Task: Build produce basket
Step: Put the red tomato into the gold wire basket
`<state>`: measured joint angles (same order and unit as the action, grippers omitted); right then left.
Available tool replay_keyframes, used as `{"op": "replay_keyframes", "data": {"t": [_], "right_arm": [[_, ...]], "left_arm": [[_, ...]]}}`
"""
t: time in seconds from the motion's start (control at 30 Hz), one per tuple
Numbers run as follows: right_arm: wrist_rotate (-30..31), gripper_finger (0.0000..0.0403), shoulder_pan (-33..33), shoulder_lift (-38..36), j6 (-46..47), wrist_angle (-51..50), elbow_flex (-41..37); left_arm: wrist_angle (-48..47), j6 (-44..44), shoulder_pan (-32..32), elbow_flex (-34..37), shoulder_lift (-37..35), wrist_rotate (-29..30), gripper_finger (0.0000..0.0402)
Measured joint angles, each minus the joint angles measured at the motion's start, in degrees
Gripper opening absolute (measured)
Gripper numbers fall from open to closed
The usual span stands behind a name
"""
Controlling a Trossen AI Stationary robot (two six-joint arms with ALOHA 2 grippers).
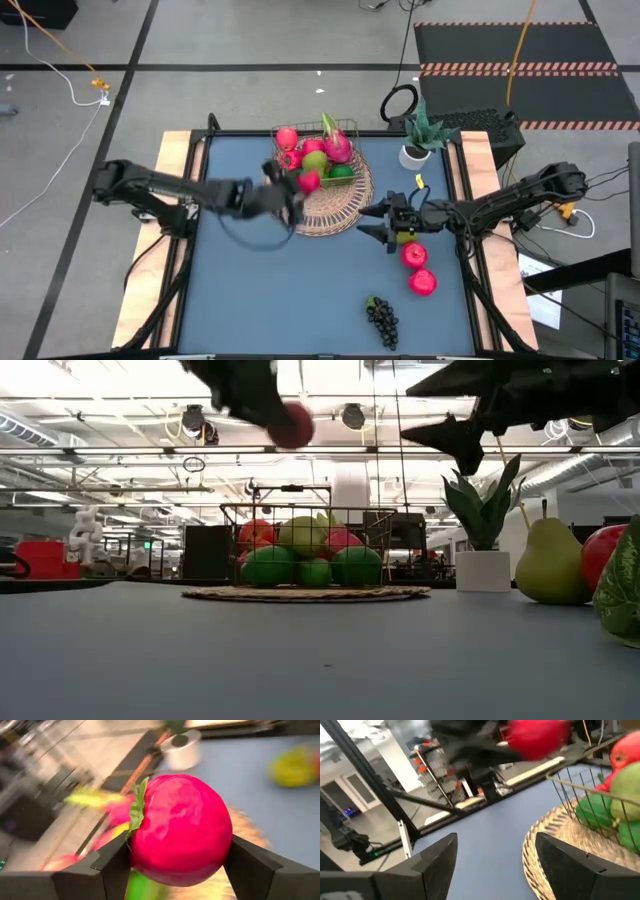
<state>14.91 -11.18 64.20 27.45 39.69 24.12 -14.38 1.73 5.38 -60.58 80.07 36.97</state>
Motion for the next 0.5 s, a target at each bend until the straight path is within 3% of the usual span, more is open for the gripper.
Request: {"op": "replay_keyframes", "data": {"t": [0.2, 0.4, 0.5], "right_arm": [[0.01, 0.0265, 0.2, 0.0, -2.56, 2.27, 0.0], [0.02, 0.0265, 0.55, 0.0, -2.68, 2.73, 0.0], [-0.03, 0.0265, 1.04, 0.0, -3.08, 4.91, 0.0]], "left_arm": [[-3.68, 3.25, -15.09, 0.0, 1.65, -16.23, 0.0276], [-12.69, 4.49, -24.55, 0.02, 2.17, -18.3, 0.0293], [-14.8, 1.52, -28.11, 0.03, 2.24, -24.22, 0.0286]]}}
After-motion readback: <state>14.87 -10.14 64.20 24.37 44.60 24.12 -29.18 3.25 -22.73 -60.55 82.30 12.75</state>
